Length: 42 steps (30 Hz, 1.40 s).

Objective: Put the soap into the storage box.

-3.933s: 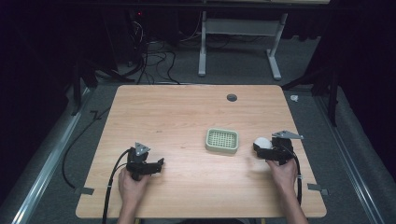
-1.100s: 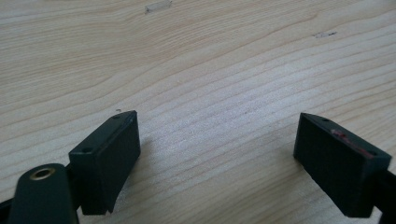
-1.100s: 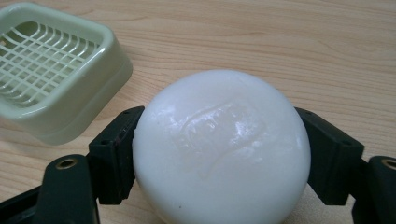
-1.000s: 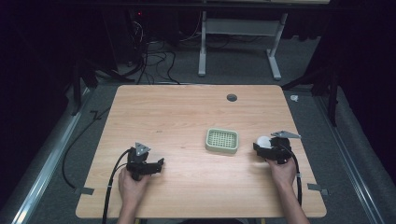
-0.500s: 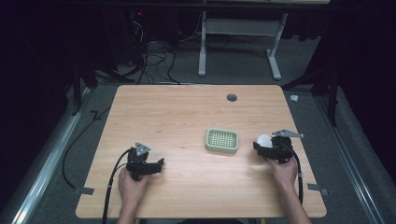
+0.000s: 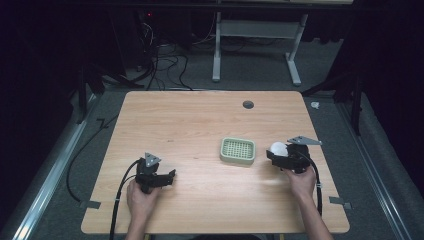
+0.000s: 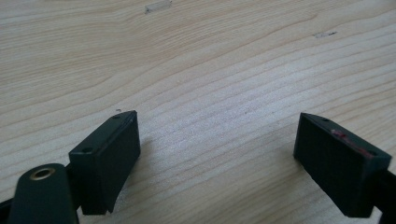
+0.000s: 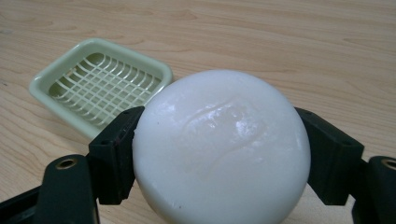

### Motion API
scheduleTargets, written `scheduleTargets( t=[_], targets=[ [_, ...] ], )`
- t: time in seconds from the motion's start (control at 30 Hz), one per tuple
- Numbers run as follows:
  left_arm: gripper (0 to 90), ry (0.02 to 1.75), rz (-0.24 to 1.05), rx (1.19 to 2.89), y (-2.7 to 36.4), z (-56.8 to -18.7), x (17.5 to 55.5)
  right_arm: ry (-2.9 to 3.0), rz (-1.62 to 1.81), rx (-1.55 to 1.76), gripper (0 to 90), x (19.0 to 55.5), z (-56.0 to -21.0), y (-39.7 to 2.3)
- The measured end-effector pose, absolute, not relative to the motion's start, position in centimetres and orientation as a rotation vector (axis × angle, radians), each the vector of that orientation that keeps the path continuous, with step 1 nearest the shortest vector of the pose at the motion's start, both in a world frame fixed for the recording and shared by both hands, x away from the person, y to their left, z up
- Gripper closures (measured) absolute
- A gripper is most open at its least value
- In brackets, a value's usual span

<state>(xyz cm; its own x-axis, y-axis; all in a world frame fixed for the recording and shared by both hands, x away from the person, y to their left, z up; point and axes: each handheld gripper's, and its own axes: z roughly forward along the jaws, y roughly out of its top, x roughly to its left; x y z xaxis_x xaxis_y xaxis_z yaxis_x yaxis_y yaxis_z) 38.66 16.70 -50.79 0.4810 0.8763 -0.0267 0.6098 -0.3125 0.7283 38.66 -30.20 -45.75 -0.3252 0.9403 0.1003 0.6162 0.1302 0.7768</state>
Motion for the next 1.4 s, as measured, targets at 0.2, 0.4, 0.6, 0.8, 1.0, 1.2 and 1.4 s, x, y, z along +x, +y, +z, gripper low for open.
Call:
scheduleTargets(
  t=[0.2, 0.4, 0.6, 0.8, 1.0, 1.2, 1.4],
  targets=[
    [15.0, 1.224, 0.496, 2.041, 16.7, -50.8, 38.7, 2.017, 1.058, 1.470, 24.4, 38.8, -45.4, -29.5],
    [15.0, 1.225, 0.496, 2.042, 16.7, -50.8, 38.7, 2.027, 1.063, 1.465, 24.5, 38.9, -45.4, -29.1],
    [15.1, 1.225, 0.496, 2.042, 16.7, -50.8, 38.7, 2.038, 1.081, 1.459, 24.5, 39.0, -45.4, -28.6],
    [15.0, 1.224, 0.496, 2.040, 16.7, -50.8, 38.7, 2.050, 1.082, 1.444, 24.5, 39.3, -45.1, -28.1],
    [15.0, 1.225, 0.495, 2.041, 16.7, -50.8, 38.7, 2.068, 1.085, 1.419, 24.4, 39.6, -44.7, -27.3],
    [15.0, 1.225, 0.495, 2.042, 16.7, -50.8, 38.7, 2.082, 1.095, 1.408, 24.5, 39.8, -44.5, -26.7],
    [15.0, 1.225, 0.495, 2.042, 16.7, -50.8, 38.7, 2.103, 1.098, 1.374, 24.5, 40.3, -43.9, -25.8]
  ],
)
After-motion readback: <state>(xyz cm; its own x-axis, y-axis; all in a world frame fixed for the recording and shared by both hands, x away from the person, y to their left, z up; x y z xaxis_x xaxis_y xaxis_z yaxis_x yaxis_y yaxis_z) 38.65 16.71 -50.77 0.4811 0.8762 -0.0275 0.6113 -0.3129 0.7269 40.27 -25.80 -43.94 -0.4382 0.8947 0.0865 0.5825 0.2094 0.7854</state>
